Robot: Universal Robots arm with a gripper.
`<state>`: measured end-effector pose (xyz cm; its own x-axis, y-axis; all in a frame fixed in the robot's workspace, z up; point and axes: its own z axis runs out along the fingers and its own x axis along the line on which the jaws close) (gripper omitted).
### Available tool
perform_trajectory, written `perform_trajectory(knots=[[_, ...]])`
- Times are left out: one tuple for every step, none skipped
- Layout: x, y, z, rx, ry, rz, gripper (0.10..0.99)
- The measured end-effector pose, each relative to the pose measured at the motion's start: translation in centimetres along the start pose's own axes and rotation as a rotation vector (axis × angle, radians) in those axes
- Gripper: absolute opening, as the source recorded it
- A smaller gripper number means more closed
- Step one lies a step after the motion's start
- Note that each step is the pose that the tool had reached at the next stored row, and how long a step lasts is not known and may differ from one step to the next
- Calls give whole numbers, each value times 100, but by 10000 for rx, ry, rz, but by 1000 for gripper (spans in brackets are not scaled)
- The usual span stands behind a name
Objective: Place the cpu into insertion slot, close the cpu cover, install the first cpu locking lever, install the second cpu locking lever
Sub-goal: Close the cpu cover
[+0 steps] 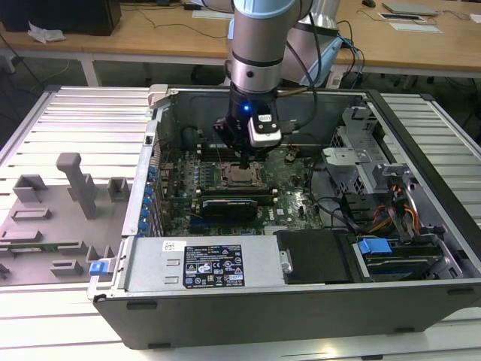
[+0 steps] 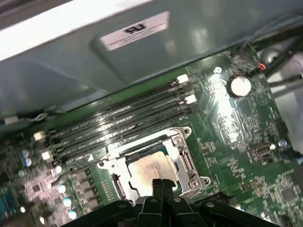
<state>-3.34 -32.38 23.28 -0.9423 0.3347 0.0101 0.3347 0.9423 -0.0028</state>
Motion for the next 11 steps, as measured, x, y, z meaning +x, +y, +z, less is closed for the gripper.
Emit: perform_trajectory(knots=[[0,0,0,3,-1,-196,106],[0,0,0,5,-2,-365,106],[0,0,1,10,-3,-741,106],[0,0,1,11,-4,-916,106],[0,0,2,13,-4,-1122,106],[0,0,4,17,-5,-1521,106],[0,0,5,19,-6,-1716,106],[0,0,6,21,-7,-1918,106],[0,0,7,23,-7,-2098,106],[0,0,8,25,-8,-2305,106],[0,0,9,28,-8,-2550,106]])
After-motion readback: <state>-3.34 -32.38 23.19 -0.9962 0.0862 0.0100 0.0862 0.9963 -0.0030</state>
